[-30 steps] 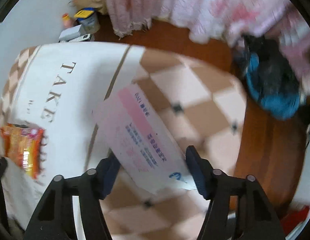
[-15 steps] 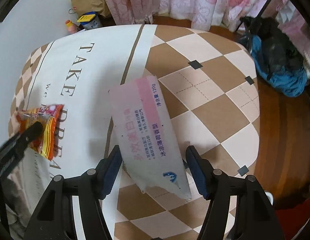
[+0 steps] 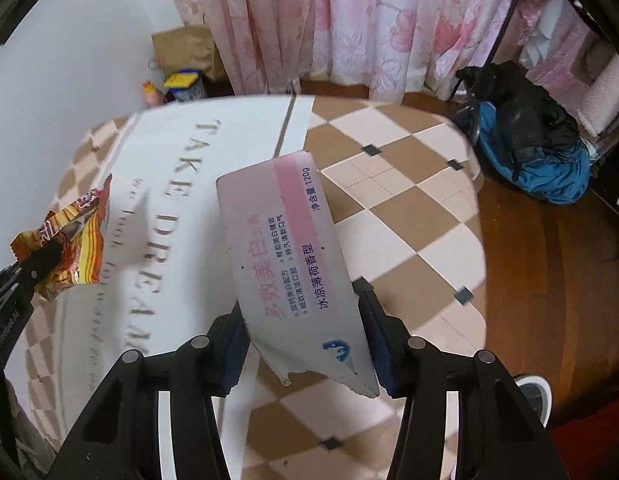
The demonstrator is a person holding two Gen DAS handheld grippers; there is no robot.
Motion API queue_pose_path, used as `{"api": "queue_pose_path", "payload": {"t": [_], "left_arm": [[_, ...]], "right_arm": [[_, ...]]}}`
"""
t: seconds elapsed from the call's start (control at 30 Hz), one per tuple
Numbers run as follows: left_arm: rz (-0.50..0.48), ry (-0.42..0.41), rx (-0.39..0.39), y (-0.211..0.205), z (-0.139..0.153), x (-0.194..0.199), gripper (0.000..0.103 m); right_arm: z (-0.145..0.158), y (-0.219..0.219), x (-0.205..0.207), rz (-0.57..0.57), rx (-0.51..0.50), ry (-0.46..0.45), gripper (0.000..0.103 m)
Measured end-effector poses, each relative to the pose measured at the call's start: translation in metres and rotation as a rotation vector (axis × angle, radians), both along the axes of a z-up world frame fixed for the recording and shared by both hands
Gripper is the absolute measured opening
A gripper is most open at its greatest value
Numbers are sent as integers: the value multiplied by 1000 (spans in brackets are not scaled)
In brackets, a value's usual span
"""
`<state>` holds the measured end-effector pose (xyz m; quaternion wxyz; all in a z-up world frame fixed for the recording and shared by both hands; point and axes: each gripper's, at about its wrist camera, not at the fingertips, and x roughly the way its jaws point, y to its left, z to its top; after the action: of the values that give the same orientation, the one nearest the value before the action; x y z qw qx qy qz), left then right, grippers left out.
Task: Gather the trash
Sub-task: 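Grasp the orange snack bag with the left tool while the right tool grasps the pink-white tube box, then carry the snack bag and tube box over the bin and open both tools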
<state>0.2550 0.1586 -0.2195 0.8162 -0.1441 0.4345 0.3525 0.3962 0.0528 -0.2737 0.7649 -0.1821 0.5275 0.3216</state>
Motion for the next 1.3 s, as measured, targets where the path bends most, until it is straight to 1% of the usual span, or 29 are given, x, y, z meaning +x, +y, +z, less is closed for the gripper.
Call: {"api": "queue_pose_path", "payload": {"t": [0.17, 0.43, 0.53, 0.63, 0.8, 0.87, 0.93, 1.03, 1.1, 1.13, 1.2, 1.3], "left_arm": [[-21, -38, 45, -26, 37, -13, 6], [-94, -99, 81, -76, 88, -21, 6], [-135, -129, 88, -98, 107, -18, 6], [-191, -165, 82, -125, 124, -7, 6], [-299, -188, 58, -176, 132, 23, 6], [-351, -184, 33, -200, 126, 43, 6], [-399, -171, -5, -224, 114, 64, 6], [-467, -133, -67, -263, 90, 95, 6], [-511, -104, -110, -287, 73, 112, 6], [-531, -90, -132, -297, 63, 119, 6], [-575, -44, -187, -320, 36, 139, 6], [-632, 33, -283, -349, -6, 168, 6]], "right_arm": [[36, -22, -18, -48, 74, -6, 54], [101, -72, -40, -101, 204, -43, 54], [125, -99, -43, -131, 249, -59, 54], [147, -134, -42, -174, 286, -77, 54], [169, -204, -29, -265, 322, -104, 54], [172, -237, -21, -313, 319, -122, 54], [173, -274, -13, -369, 311, -135, 54], [160, -327, 2, -463, 289, -129, 54], [145, -359, 12, -522, 268, -111, 54], [132, -380, 18, -562, 252, -93, 54], [111, -407, 26, -614, 228, -66, 54], [65, -448, 40, -694, 190, 1, 54]]}}
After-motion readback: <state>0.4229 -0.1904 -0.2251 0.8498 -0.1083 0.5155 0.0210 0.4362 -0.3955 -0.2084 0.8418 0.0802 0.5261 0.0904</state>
